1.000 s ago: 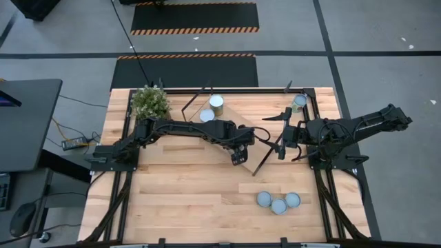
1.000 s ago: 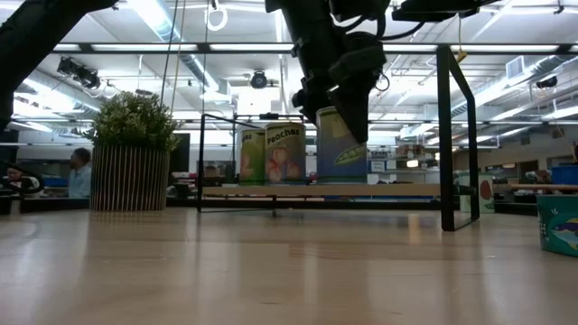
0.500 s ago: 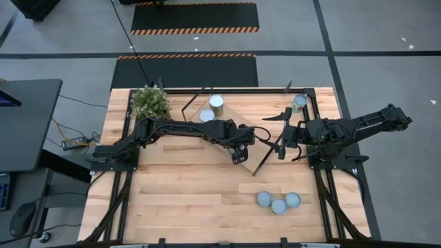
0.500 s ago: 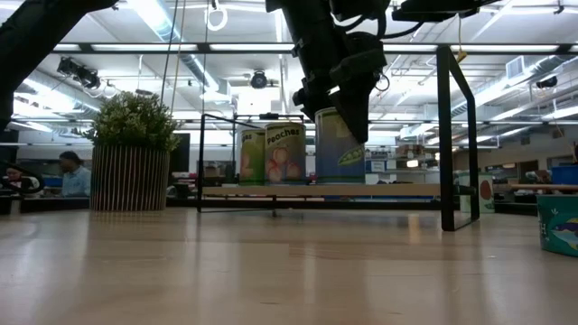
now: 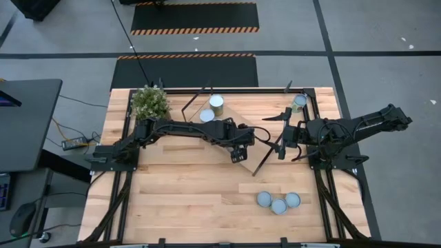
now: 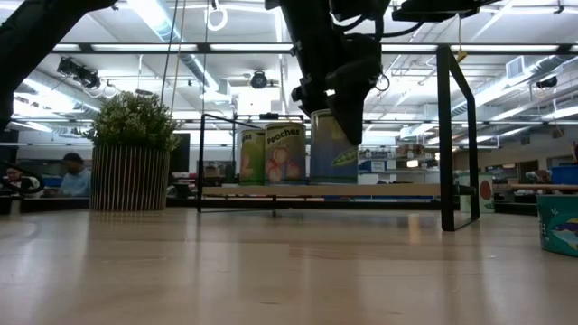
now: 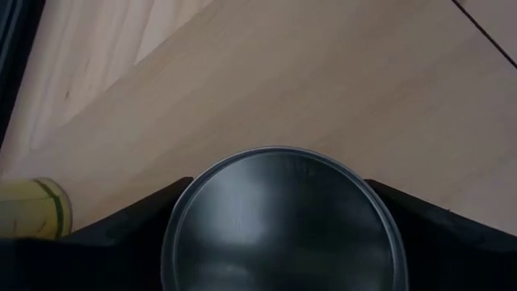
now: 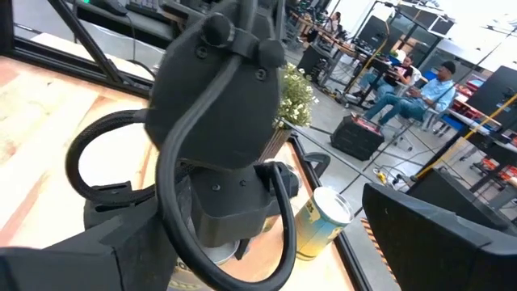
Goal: Pick and place cans onto a shelf
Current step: Put the canned peas on the shelf
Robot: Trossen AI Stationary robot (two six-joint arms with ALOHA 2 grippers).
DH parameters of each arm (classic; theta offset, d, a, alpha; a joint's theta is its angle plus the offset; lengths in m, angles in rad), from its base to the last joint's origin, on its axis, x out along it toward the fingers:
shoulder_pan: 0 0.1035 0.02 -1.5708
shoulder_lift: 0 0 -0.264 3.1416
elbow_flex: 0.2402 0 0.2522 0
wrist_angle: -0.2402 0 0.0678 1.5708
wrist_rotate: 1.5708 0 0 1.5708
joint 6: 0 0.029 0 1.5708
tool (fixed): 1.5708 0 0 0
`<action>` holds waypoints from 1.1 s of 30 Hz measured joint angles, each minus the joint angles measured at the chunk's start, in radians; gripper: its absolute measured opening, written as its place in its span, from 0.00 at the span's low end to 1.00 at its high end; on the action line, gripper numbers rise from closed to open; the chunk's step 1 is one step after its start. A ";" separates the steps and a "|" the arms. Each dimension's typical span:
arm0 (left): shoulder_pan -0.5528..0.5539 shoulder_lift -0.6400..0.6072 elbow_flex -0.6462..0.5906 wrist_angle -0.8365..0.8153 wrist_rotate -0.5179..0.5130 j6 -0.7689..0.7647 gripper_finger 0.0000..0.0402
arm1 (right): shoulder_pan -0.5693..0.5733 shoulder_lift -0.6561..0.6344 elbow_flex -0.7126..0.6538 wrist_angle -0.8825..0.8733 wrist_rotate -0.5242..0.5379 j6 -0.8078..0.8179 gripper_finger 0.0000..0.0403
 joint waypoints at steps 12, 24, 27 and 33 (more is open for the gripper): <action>0.000 0.000 0.000 0.021 0.010 0.015 0.88 | 0.000 0.000 0.000 0.000 -0.025 0.005 0.93; 0.000 0.000 0.000 0.032 0.010 0.015 0.88 | 0.000 0.000 0.000 0.001 -0.024 0.003 0.93; 0.000 0.000 0.000 0.041 0.010 0.009 0.89 | 0.000 0.000 0.000 0.001 -0.023 0.002 0.93; 0.000 0.000 0.000 0.047 0.008 0.004 0.89 | 0.000 0.000 0.000 0.001 -0.023 0.003 0.93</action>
